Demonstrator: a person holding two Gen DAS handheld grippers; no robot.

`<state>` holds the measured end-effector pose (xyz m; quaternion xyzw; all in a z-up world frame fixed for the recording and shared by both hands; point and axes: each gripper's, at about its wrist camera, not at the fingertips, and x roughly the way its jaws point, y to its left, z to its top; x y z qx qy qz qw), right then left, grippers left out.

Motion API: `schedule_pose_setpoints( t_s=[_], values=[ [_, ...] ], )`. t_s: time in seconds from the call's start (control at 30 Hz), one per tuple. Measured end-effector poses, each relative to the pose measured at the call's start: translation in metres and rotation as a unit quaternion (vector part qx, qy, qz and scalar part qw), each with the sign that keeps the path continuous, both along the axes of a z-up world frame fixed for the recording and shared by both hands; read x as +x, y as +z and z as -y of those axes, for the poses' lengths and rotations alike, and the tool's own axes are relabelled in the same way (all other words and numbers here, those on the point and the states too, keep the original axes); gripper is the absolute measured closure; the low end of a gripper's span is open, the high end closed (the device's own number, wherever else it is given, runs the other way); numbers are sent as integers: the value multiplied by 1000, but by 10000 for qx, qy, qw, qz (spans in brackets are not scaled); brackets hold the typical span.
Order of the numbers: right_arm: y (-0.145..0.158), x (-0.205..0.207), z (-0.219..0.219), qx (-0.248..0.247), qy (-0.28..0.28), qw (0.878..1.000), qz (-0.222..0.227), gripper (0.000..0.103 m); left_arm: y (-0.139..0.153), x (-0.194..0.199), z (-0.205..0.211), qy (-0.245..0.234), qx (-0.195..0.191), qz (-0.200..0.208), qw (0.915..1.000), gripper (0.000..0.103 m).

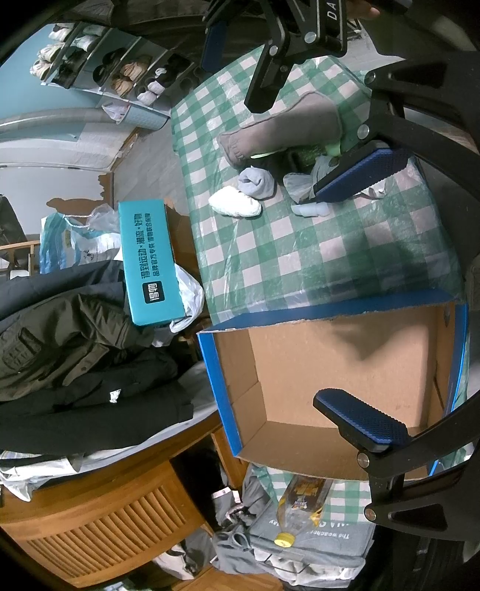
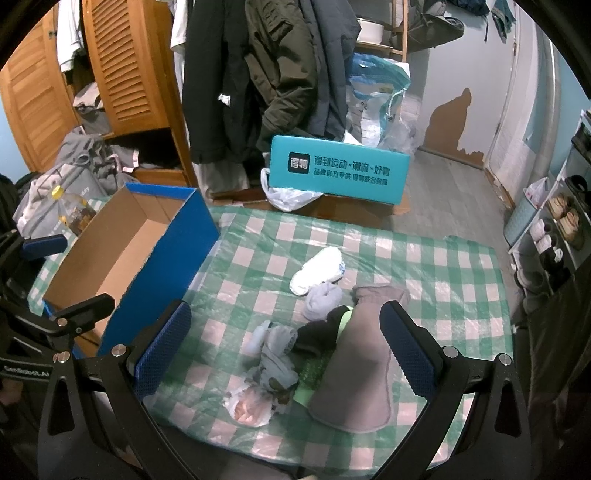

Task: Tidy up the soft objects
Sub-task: 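Move the right gripper over the grey fleece slipper and close on it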

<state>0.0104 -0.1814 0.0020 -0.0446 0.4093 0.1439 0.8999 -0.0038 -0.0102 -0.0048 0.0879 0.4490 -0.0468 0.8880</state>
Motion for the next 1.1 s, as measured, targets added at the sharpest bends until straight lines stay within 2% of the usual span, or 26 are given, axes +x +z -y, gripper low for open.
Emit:
schedule_pose_setpoints(
  t_s=[0.33,0.5,0.8,1.1],
  values=[
    [-12,3,22,-71,-286,9995,-141,2,-15,-8,11,-37,119,-175,9998,1],
    [-19,7,32,-151,-453,9983,-333,2,-22,6,19,-116,124,-371,9992,1],
    [-34,14,48,-250,-682,9956,-596,2,-33,23,30,-177,-158,-722,9971,1],
    [-59,26,67,-316,-984,9899,-969,2,-52,42,45,-182,-197,-1051,9941,1]
  ],
)
